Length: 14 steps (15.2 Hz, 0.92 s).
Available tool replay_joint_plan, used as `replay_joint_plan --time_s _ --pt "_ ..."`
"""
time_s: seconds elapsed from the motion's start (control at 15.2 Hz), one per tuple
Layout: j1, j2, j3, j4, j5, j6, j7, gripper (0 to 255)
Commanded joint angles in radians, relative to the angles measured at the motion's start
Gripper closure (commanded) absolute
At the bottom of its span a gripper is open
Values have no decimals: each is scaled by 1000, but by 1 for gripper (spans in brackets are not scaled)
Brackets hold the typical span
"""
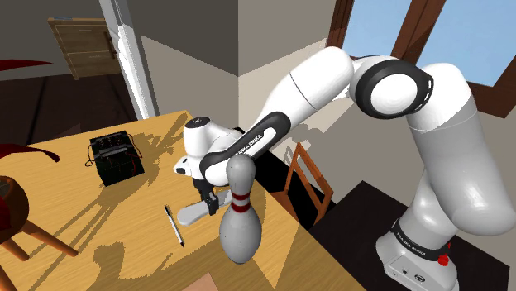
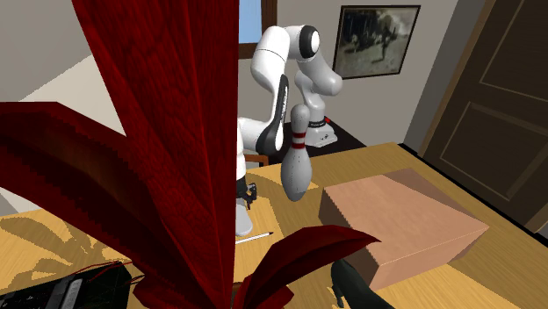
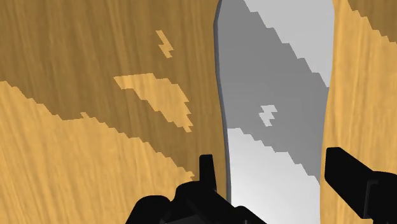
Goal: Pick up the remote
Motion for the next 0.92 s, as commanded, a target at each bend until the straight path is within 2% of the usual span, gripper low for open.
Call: replay_joint_plan --time_s 0.0,0.4,0.86 --pt "0 1 0 0 0 0 0 255" --pt "0 0 0 -1 0 0 1 255" --pt "-7 -64 10 -2 13 -62 -6 255"
